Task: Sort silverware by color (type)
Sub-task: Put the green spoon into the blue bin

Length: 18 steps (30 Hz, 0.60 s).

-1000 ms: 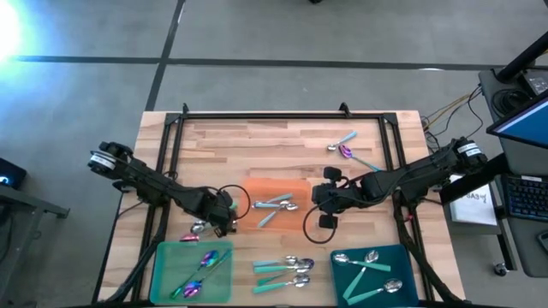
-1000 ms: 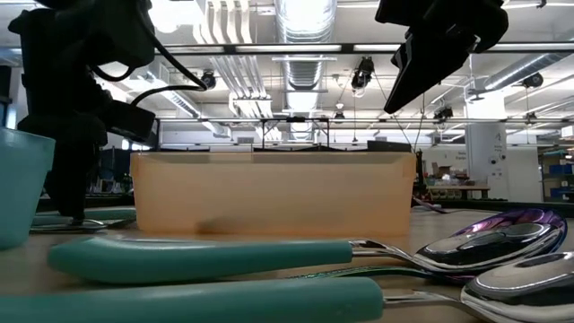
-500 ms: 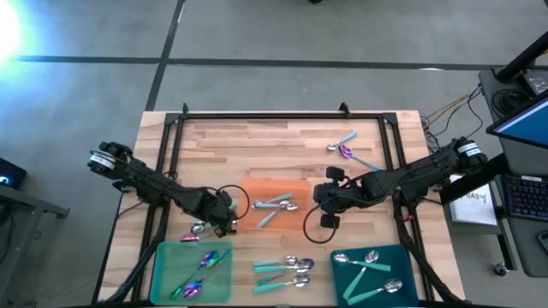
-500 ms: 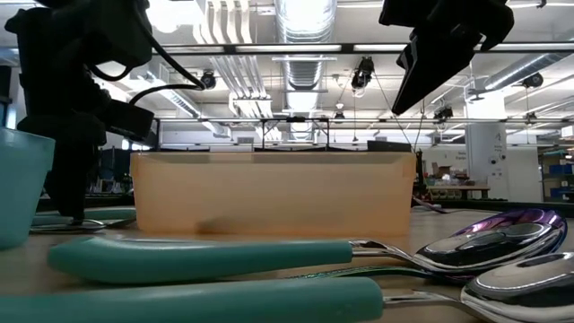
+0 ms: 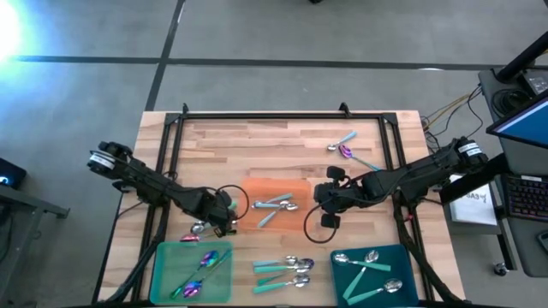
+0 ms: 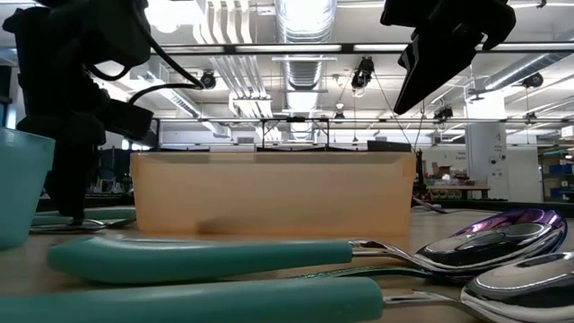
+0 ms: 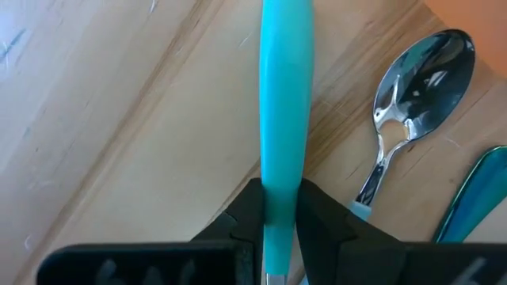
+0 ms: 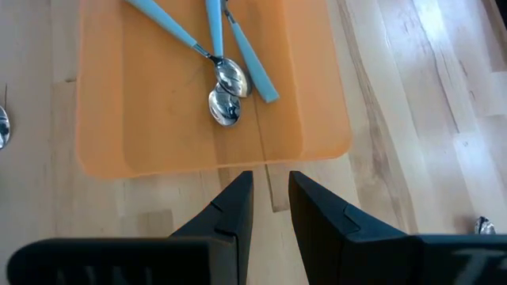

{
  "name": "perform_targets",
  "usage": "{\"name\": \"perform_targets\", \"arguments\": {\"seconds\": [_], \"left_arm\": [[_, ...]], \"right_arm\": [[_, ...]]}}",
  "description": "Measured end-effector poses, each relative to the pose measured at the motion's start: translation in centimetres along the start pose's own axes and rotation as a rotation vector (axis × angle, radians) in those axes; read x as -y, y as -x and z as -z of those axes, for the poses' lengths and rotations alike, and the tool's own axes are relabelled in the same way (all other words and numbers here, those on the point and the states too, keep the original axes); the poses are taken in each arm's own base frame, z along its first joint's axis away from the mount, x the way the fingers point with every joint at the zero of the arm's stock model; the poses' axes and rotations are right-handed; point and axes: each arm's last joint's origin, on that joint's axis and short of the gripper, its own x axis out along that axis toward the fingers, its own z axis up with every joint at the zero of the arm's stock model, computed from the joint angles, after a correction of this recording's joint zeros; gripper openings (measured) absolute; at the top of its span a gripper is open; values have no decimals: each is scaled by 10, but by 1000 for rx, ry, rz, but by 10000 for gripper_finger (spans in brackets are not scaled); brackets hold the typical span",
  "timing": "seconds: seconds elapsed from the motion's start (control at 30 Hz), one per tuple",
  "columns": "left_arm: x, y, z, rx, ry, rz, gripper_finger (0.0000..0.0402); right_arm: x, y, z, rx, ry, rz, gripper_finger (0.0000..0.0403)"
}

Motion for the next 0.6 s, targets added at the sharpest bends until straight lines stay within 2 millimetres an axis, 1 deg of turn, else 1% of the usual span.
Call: {"name": "perform_targets", "arguments": {"seconds": [0.07,0.17,0.33,0.5,0.6], "left_arm": [[-1,4,-1,24,7,7,33],[-7,10,-2,102,19,-31,32],[-13,30,-5,198,53,23,32],[-18,58,-10,339,91,76,32],[-18,83,-18,486,75,83,32]], "right_arm": [[0,0,0,0,0,0,73],[0,0,0,0,0,0,73],[0,0,0,2,-24,0,73],[-1,0,-6,57,-46,-9,73],[-4,0,-15,144,-22,-33,73]]}}
